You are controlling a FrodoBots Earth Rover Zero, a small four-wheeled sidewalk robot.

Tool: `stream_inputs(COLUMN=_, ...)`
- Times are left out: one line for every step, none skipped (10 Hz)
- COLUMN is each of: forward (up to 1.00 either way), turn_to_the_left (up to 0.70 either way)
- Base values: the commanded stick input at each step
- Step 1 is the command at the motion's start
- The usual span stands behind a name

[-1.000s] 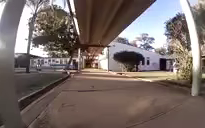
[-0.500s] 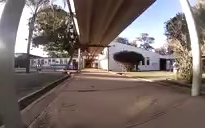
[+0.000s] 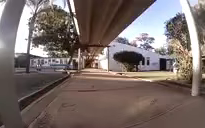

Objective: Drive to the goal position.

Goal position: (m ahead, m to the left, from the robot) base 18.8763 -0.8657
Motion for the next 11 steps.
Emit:
stream_inputs(forward=0.7, turn_to_the_left=0.0)
stream_inputs(forward=0.7, turn_to_the_left=0.0)
stream_inputs(forward=0.7, turn_to_the_left=0.0)
stream_inputs(forward=0.7, turn_to_the_left=0.0)
stream_inputs(forward=0.7, turn_to_the_left=0.0)
stream_inputs(forward=0.7, turn_to_the_left=0.0)
stream_inputs(forward=0.7, turn_to_the_left=0.0)
stream_inputs(forward=0.7, turn_to_the_left=0.0)
stream_inputs(forward=0.7, turn_to_the_left=0.0)
stream_inputs(forward=0.7, turn_to_the_left=0.0)
stream_inputs(forward=0.7, turn_to_the_left=0.0)
